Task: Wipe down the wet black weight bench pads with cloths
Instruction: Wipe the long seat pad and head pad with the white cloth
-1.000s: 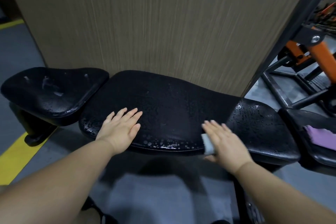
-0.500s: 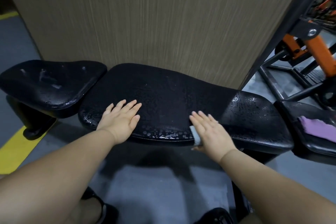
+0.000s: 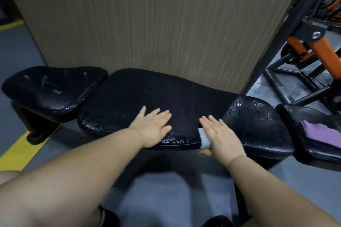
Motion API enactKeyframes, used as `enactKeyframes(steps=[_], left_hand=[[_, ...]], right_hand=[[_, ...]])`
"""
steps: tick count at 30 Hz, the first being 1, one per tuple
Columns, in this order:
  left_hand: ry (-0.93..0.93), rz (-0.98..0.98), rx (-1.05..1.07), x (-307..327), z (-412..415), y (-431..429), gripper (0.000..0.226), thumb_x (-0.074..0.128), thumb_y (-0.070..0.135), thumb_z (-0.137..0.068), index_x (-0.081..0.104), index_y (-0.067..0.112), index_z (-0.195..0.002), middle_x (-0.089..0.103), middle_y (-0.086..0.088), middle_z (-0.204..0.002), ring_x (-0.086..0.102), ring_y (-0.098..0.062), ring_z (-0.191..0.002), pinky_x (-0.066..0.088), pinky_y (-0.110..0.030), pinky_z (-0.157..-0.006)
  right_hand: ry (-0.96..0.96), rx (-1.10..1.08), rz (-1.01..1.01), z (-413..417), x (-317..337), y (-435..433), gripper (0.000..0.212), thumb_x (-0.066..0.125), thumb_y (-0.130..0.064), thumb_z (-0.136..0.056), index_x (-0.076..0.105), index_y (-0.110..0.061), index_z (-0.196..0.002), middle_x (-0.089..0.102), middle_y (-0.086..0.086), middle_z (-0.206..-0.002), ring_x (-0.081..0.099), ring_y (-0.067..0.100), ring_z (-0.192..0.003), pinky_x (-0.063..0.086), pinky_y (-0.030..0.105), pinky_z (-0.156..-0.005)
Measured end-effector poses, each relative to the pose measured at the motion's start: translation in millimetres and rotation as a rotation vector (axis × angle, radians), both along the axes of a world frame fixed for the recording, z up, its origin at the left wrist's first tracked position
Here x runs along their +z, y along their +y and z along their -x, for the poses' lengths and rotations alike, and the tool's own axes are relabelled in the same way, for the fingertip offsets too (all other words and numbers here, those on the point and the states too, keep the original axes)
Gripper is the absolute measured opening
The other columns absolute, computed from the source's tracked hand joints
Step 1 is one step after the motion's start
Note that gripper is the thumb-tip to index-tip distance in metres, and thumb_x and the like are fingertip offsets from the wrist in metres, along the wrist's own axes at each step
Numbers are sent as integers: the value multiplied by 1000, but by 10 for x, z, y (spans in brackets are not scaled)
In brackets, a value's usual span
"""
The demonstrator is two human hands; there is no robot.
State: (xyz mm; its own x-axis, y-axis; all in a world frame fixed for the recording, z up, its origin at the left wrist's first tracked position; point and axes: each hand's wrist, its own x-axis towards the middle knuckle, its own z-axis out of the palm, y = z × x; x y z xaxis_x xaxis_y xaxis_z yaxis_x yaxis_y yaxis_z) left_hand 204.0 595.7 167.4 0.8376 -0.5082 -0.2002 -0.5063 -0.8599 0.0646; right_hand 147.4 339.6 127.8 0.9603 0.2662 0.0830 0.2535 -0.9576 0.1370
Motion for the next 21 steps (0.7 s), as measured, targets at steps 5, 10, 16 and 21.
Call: enactKeyframes(steps=[5,10,16,21], left_hand=[[35,50,-60,-89,-2,-499,61,16,50,-103,-1,25,-156,-8,11,-163,-11,-16,-150,-8,-46,-120],[18,55,-98,-139,-31,-625,61,15,52,-103,-3,27,-156,-11,12,-162,-15,-15,-149,-8,-46,-121],[-12,69,-105,-152,-57,-616,61,15,54,-102,-2,31,-155,-10,14,-162,-13,-14,-149,-6,-45,-121],[-36,74,-100,-166,-56,-617,61,15,55,-101,-1,32,-155,-8,16,-162,-11,-12,-149,-5,-42,-121]], right_hand=[[14,-279,6,290,48,-826,122,86,-63,-41,44,-6,-141,49,6,-143,43,26,-134,29,41,-110],[-51,-359,0,389,34,-965,122,79,-68,-50,35,-9,-146,35,6,-152,30,27,-142,20,42,-115],[-24,-278,-22,207,36,-407,126,77,-77,-36,52,-3,-134,51,10,-140,50,30,-128,37,46,-104],[-12,-15,-78,-33,52,199,116,72,-62,-67,14,-10,-153,10,3,-160,6,22,-148,-8,35,-115]])
